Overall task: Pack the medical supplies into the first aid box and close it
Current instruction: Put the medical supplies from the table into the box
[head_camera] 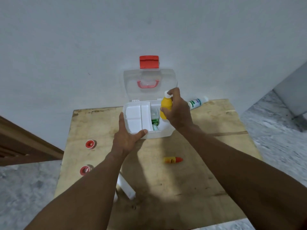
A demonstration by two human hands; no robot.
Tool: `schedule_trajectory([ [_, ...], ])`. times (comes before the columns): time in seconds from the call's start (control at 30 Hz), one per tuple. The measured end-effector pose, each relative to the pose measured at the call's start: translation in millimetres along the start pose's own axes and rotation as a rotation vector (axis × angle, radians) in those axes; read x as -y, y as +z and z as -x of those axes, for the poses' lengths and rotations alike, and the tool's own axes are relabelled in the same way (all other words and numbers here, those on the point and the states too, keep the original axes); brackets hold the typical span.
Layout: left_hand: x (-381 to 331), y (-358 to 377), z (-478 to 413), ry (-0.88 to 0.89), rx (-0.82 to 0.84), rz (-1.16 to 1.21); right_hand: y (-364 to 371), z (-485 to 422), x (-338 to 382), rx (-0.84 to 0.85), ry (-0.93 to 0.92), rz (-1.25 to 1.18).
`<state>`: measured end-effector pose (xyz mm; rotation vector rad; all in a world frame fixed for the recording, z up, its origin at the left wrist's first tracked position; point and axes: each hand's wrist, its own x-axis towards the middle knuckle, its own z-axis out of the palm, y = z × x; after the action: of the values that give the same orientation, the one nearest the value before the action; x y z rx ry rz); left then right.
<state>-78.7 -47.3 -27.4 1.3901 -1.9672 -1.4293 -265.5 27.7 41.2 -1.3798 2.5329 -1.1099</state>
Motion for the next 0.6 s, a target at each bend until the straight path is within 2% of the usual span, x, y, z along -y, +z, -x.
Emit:
schedule_trajectory([
  [0.1, 0, 0, 0, 0.009, 0.01, -0.028, 18, 7, -6, 0.029, 0.04, 0.109],
  [0.6, 10, 0, -7, 0.072, 0.027, 0.004, 54, -9, -30, 0.125, 0.063, 0.315],
])
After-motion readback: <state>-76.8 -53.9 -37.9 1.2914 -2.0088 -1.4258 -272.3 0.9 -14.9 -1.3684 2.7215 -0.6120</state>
